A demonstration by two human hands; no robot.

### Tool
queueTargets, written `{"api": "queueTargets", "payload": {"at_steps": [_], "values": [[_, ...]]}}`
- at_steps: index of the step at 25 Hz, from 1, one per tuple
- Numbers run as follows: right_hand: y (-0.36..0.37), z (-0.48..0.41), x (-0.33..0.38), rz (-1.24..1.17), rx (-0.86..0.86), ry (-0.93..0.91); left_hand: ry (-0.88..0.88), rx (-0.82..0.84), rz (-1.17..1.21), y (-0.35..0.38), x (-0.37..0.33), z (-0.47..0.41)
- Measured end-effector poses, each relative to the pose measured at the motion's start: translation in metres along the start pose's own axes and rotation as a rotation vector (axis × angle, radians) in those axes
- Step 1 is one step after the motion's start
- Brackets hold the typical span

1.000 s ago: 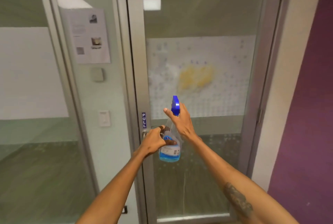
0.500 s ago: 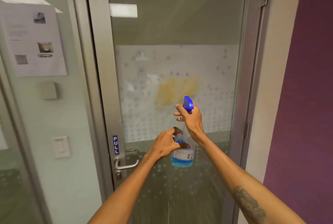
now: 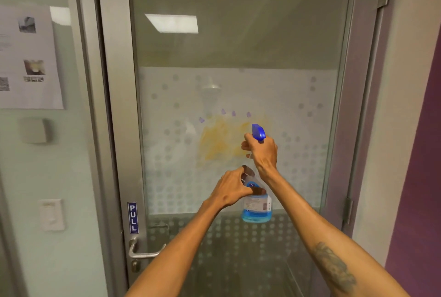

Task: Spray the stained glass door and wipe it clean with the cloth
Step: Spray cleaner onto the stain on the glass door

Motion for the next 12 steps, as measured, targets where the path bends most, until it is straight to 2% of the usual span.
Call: {"api": "queueTargets", "payload": {"at_steps": [5, 9, 12], "values": [[-0.004, -0.020, -0.011, 0.074, -0.098, 0.055, 0.023, 0.004, -0.022, 0.000, 0.006, -0.029], [0.005, -0.032, -0.007, -0.045, -0.048, 0.057, 0.041, 0.033, 0.005, -0.004, 0.008, -0.041], [0.007, -0.035, -0.005, 0.011, -0.077, 0.043, 0.038, 0.038, 0.000, -0.005, 0.009, -0.049]]}}
Point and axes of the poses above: each hand's wrist, its own z-axis away from the middle knuckle, its own y-axis out of the palm, x = y × z, the point moved 7 cm from there along -z, towards the middle knuckle, and after that the axes turned 9 degrees about z, right-handed, at the moved point
